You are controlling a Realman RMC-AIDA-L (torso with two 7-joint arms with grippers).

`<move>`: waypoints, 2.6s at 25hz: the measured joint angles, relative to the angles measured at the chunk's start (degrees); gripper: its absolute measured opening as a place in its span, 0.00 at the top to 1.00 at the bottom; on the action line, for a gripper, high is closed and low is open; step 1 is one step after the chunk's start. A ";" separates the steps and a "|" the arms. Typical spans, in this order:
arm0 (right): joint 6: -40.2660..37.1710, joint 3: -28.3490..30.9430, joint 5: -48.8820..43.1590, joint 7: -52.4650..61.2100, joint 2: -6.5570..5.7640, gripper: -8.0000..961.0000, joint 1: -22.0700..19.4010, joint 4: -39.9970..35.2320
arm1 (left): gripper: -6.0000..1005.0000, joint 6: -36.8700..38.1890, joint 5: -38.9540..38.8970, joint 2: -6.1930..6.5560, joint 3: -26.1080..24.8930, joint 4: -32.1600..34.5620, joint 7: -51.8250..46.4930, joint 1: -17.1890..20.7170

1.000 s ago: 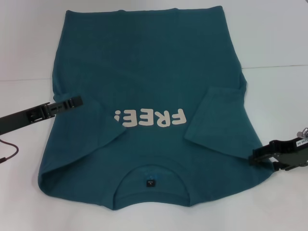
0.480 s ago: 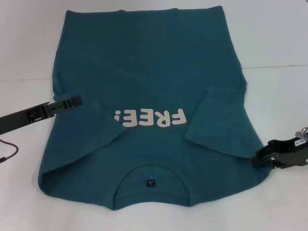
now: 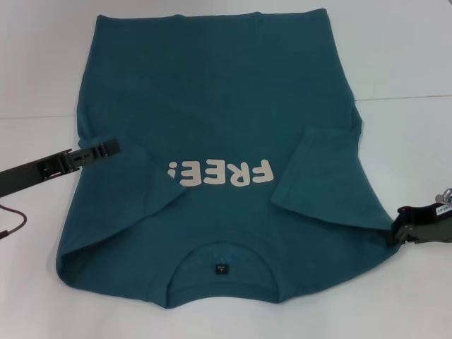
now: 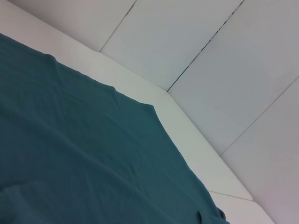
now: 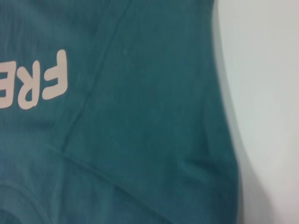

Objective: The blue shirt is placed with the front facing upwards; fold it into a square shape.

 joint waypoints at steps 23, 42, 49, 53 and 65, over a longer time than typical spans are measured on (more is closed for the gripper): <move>-1.77 -0.29 0.02 -3.60 0.42 0.95 -0.01 -3.32 | 0.13 0.01 4.79 2.69 0.26 2.99 -8.52 0.42; -4.45 -1.54 0.24 -4.84 1.12 0.95 0.43 -6.24 | 0.13 6.13 21.67 4.55 -0.09 9.46 -24.42 2.85; -4.50 -2.05 0.20 -5.58 1.08 0.95 0.44 -6.24 | 0.13 10.33 24.83 4.80 0.43 9.73 -27.11 1.85; -4.50 -2.05 0.17 -6.05 1.08 0.95 0.45 -6.24 | 0.13 10.78 27.60 4.57 0.60 9.76 -28.74 0.94; -4.60 -2.04 0.48 -7.25 1.12 0.95 0.13 -6.24 | 0.13 11.68 30.89 4.29 1.15 8.88 -31.41 -0.05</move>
